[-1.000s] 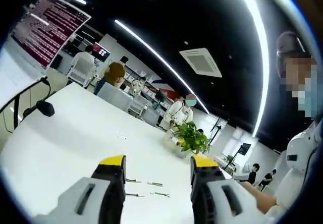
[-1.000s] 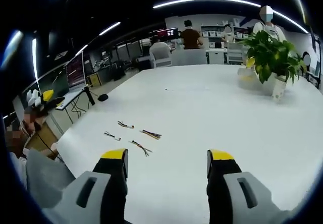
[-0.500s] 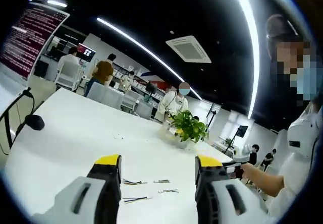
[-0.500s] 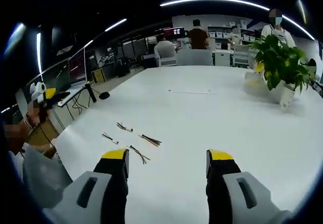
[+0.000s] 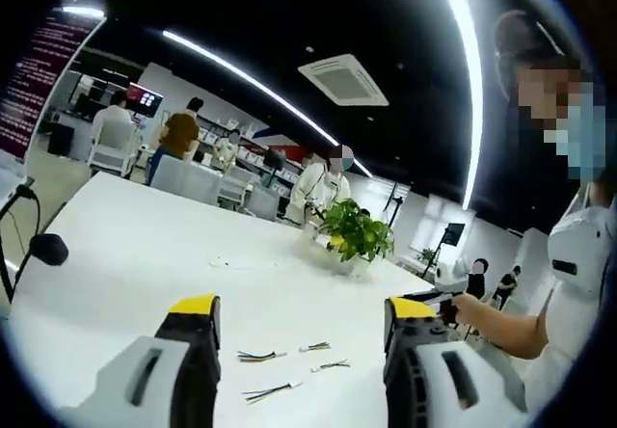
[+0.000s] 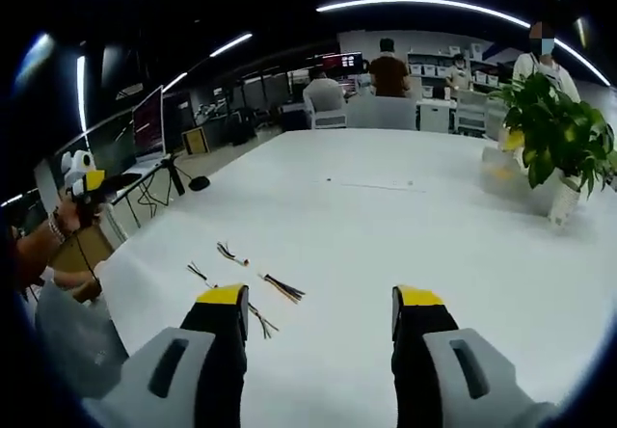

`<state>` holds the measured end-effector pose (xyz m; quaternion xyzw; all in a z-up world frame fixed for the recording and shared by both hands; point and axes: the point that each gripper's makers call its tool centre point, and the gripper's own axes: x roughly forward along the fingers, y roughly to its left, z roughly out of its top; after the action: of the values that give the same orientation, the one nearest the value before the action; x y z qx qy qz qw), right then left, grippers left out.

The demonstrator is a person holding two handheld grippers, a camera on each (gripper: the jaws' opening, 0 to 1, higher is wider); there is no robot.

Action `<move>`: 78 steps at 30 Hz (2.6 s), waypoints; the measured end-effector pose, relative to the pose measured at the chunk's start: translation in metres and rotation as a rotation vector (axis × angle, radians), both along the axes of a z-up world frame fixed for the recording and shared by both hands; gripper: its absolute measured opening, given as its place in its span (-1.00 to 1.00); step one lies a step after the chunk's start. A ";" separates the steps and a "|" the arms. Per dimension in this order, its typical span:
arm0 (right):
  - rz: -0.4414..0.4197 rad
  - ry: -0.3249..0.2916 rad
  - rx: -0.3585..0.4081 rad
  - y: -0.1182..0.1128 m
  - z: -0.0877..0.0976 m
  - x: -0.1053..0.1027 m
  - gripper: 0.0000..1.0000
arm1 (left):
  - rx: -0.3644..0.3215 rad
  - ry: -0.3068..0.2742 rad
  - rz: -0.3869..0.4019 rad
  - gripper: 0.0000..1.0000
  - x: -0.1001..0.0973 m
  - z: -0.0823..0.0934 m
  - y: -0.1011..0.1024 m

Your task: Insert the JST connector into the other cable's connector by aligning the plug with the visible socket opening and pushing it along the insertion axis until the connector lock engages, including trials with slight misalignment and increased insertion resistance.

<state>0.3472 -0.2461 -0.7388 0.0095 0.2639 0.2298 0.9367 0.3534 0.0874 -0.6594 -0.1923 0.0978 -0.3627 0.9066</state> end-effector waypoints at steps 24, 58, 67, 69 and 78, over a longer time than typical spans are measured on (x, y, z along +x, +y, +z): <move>0.273 -0.078 -0.148 0.027 -0.005 0.037 0.12 | 0.065 -0.030 -0.146 0.43 0.043 -0.024 -0.036; 0.625 -0.107 -0.273 0.085 -0.048 0.054 -0.06 | 0.269 -0.059 -0.301 0.16 0.077 -0.087 -0.069; 0.707 -0.095 -0.289 0.097 -0.064 0.057 -0.06 | 0.381 -0.072 -0.368 0.02 0.081 -0.113 -0.078; 0.722 -0.090 -0.295 0.098 -0.068 0.056 -0.07 | 0.411 -0.095 -0.375 -0.03 0.082 -0.118 -0.080; 0.763 -0.082 -0.294 0.104 -0.077 0.055 -0.09 | 0.498 -0.152 -0.453 -0.18 0.077 -0.137 -0.098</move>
<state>0.4025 -0.1416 -0.8154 -0.2322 0.2411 0.5208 0.7853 0.4303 -0.0102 -0.7969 0.0890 0.1555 -0.5330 0.8269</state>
